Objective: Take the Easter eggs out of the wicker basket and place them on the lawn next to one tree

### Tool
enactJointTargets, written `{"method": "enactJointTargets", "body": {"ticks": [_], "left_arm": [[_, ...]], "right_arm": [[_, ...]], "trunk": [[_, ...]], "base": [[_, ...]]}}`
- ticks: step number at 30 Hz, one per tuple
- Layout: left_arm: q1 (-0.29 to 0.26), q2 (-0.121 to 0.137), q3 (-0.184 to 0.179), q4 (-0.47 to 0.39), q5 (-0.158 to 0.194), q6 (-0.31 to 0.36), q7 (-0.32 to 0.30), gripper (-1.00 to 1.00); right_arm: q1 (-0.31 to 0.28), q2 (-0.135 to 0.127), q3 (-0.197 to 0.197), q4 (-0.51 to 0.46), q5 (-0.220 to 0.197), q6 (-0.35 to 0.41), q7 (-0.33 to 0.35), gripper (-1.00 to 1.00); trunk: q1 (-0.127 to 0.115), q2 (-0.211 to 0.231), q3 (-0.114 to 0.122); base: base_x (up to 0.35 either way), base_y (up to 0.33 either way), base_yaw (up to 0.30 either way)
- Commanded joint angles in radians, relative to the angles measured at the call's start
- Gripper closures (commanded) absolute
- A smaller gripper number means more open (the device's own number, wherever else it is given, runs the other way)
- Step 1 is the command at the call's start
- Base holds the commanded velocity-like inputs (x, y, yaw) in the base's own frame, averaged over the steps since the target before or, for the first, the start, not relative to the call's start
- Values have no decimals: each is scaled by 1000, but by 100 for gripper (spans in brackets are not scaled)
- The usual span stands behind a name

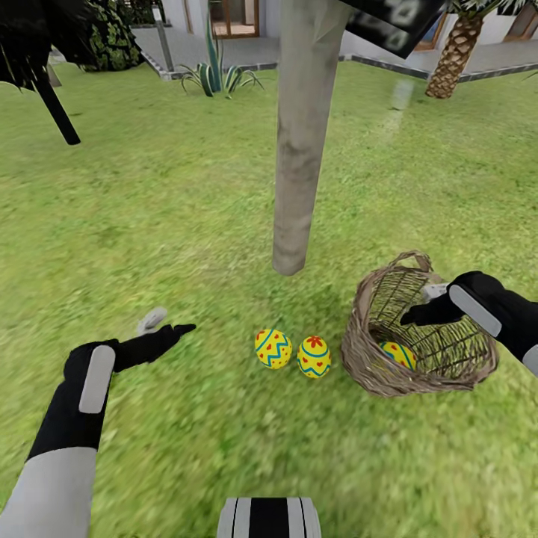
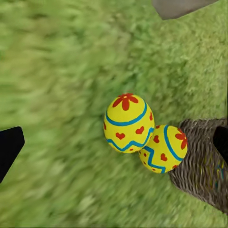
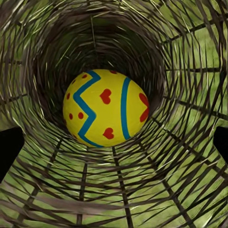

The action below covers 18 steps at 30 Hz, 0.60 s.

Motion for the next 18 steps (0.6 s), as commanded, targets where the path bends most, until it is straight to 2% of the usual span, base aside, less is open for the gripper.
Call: {"method": "enactJointTargets", "body": {"ticks": [1, 2, 3, 4, 5, 6, 8, 9, 10, 12, 14, 16, 18], "left_arm": [[-65, -1, 0, 85, -5, 5, -2, -100], [-96, -1, -1, 126, -4, 5, 2, -100], [-158, 0, -2, 210, -2, 5, 7, -100], [-285, 1, -3, 383, 0, 5, 14, -100], [-349, 2, -3, 465, 1, 5, 17, -100], [-380, 2, -3, 503, 1, 5, 17, -100], [-494, 2, -3, 636, 1, 5, 20, -100], [-519, 2, -3, 662, 1, 5, 20, -100], [-578, 2, -3, 718, 1, 5, 19, -100], [-620, 3, -3, 748, 2, 5, 17, -100], [-634, 6, -2, 748, 8, 6, 14, -100], [-643, 19, -1, 736, 27, 6, -1, -100], [-646, 39, -1, 729, 52, 7, -42, -100]], "right_arm": [[-2, -1, 6, -1, 1, 1, 1, -100], [-2, -1, 6, -1, 1, 1, 1, -100], [-2, -1, 7, -1, 1, 1, 0, -100], [-2, -1, 7, -1, 1, 1, -1, -100], [-2, -1, 7, 0, 2, 0, -1, -100], [-2, -1, 7, 0, 2, 0, -1, -100], [-2, -2, 7, 0, 3, 0, -2, -100], [-2, -2, 7, 0, 3, 0, -3, -100], [-2, -2, 7, 0, 3, 0, -3, -100], [-2, -2, 7, 1, 3, 0, -3, -100], [-2, -3, 6, 2, 3, 0, -3, -100], [-2, -4, 6, 3, 3, 0, -3, -100], [-2, -4, 6, 3, 3, 0, -3, -100]], "trunk": [[0, -1, -5], [1, -1, -9], [1, -1, -13], [2, -1, -16], [2, -2, -20], [2, -2, -24], [3, -2, -32], [4, -3, -36], [4, -3, -40], [5, -3, -47], [6, -4, -55], [7, -4, -63], [8, -5, -71]], "base": [[0, 0, 0], [0, 0, 0], [0, 0, 0], [0, 0, 0], [0, 0, 0], [0, 0, 0], [0, 0, 0], [0, 0, 0], [0, 0, 0], [0, 0, 0], [0, 0, 0], [0, 0, 0], [0, 0, 0]]}}
